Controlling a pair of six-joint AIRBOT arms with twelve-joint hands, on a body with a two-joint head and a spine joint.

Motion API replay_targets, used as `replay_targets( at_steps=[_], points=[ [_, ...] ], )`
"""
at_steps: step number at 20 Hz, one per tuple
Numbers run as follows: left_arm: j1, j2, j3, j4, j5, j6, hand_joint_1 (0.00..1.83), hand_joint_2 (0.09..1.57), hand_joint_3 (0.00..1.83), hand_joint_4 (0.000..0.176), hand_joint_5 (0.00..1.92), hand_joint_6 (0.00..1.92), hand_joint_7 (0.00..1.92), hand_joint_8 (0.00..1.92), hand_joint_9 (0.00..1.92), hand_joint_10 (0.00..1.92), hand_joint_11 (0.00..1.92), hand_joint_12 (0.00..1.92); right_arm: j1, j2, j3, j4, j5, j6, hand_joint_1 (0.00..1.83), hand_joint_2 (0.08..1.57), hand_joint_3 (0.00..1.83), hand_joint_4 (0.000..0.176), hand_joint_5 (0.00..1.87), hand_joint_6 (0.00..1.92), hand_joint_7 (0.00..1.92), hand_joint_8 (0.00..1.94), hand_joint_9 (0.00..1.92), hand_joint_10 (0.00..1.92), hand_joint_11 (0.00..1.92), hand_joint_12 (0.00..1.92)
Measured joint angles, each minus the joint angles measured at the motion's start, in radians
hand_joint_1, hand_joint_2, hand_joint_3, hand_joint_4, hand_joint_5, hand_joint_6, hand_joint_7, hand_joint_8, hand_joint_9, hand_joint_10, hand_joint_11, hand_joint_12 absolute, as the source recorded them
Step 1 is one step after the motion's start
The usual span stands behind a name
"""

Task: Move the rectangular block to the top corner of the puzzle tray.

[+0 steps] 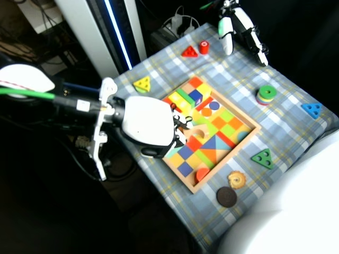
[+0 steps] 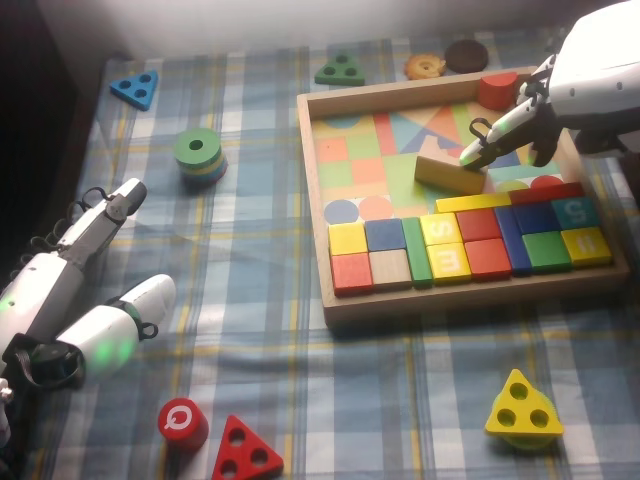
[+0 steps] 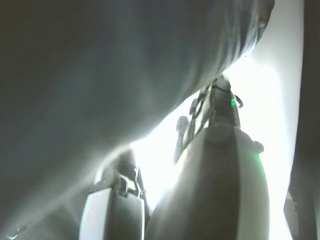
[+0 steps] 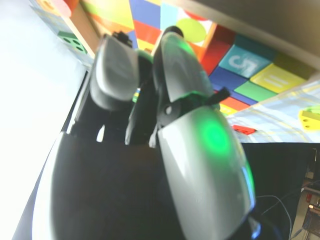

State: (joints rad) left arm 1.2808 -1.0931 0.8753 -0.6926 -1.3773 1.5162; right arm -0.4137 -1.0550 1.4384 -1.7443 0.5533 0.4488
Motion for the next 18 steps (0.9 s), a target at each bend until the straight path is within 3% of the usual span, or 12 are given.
replay_targets(
  at_steps=[1,3,4,7,8,9,10,12,14,16,17,18],
  points=[
    [0.0,0.0,0.0,-0.001,0.0,0.0,0.64,1.35,0.0,0.101,0.15,0.0,0.08,0.0,0.02,0.0,0.0,0.0,0.0,0.0,0.0,-0.005,-0.002,0.0,1.51,1.2,0.0,0.079,0.43,0.0,1.01,1.94,1.25,1.92,1.36,1.92],
    [0.0,0.001,0.0,-0.002,0.0,0.0,0.64,1.35,0.0,0.094,0.15,0.0,0.07,0.0,0.02,0.0,0.0,0.0,0.0,0.0,0.0,-0.01,-0.009,0.001,1.51,1.2,0.0,0.063,0.41,0.0,1.02,1.94,1.28,1.92,1.38,1.92],
    [0.0,0.001,0.0,-0.002,0.0,0.0,0.64,1.35,0.0,0.103,0.14,0.0,0.07,0.0,0.01,0.0,0.0,0.0,0.0,0.0,0.001,-0.014,-0.013,0.002,1.52,1.19,0.0,0.043,0.42,0.0,1.04,1.94,1.29,1.92,1.4,1.92],
    [0.0,0.001,0.0,-0.003,0.001,0.0,0.64,1.35,0.0,0.1,0.15,0.0,0.08,0.0,0.03,0.01,0.0,0.0,0.0,-0.001,0.026,-0.02,-0.026,0.003,1.53,1.19,0.0,0.039,0.43,0.0,1.23,1.94,1.42,1.92,1.51,1.92],
    [0.0,0.001,0.0,-0.003,0.001,0.0,0.64,1.35,0.0,0.101,0.15,0.0,0.08,0.0,0.03,0.01,0.0,0.0,0.0,-0.001,0.036,-0.021,-0.033,0.005,1.54,1.19,0.0,0.011,0.43,0.0,1.32,1.94,1.49,1.92,1.57,1.92],
    [0.0,0.001,0.0,-0.002,0.001,0.0,0.64,1.35,0.0,0.1,0.15,0.0,0.08,0.0,0.03,0.01,0.0,0.0,0.0,-0.001,0.04,-0.019,-0.034,0.008,1.54,1.19,0.0,0.0,0.42,0.0,1.38,1.94,1.54,1.92,1.61,1.92],
    [0.0,0.001,-0.002,-0.003,0.0,0.0,0.62,1.36,0.0,0.098,0.14,0.0,0.08,0.0,0.03,0.01,0.0,0.0,0.0,-0.005,0.047,-0.018,-0.032,0.008,1.54,1.19,0.0,0.0,0.42,0.0,1.41,1.94,1.56,1.92,1.63,1.92],
    [0.0,0.001,-0.004,-0.002,0.002,0.0,0.65,1.35,0.0,0.105,0.14,0.0,0.07,0.0,0.02,0.0,0.0,0.0,0.0,-0.007,0.053,-0.018,-0.04,0.006,1.52,1.19,0.0,0.027,0.41,0.0,1.38,1.94,1.54,1.92,1.61,1.92],
    [0.0,0.001,-0.004,-0.005,0.001,0.0,0.63,1.35,0.0,0.107,0.13,0.0,0.07,0.0,0.02,0.0,0.0,0.0,0.0,-0.005,0.068,-0.026,-0.054,0.005,1.5,1.2,0.01,0.032,0.4,0.0,1.32,1.94,1.5,1.92,1.59,1.92],
    [0.0,0.001,-0.004,-0.002,0.002,0.0,0.64,1.36,0.0,0.096,0.14,0.0,0.07,0.0,0.02,0.0,0.0,0.0,0.0,0.002,0.08,-0.032,-0.069,0.004,1.49,1.22,0.01,0.033,0.37,0.0,1.26,1.94,1.47,1.92,1.57,1.92],
    [0.0,0.001,-0.004,0.0,0.001,0.0,0.61,1.36,0.0,0.103,0.13,0.0,0.06,0.0,0.01,0.0,0.0,0.0,0.0,0.002,0.084,-0.032,-0.076,0.005,1.49,1.22,0.01,0.028,0.36,0.0,1.25,1.94,1.46,1.92,1.56,1.92],
    [0.0,0.001,-0.004,0.0,0.002,0.0,0.63,1.36,0.0,0.091,0.14,0.01,0.07,0.0,0.02,0.0,0.0,0.0,0.0,0.002,0.085,-0.033,-0.079,0.005,1.5,1.22,0.01,0.037,0.36,0.0,1.23,1.94,1.44,1.92,1.53,1.92]
  ],
)
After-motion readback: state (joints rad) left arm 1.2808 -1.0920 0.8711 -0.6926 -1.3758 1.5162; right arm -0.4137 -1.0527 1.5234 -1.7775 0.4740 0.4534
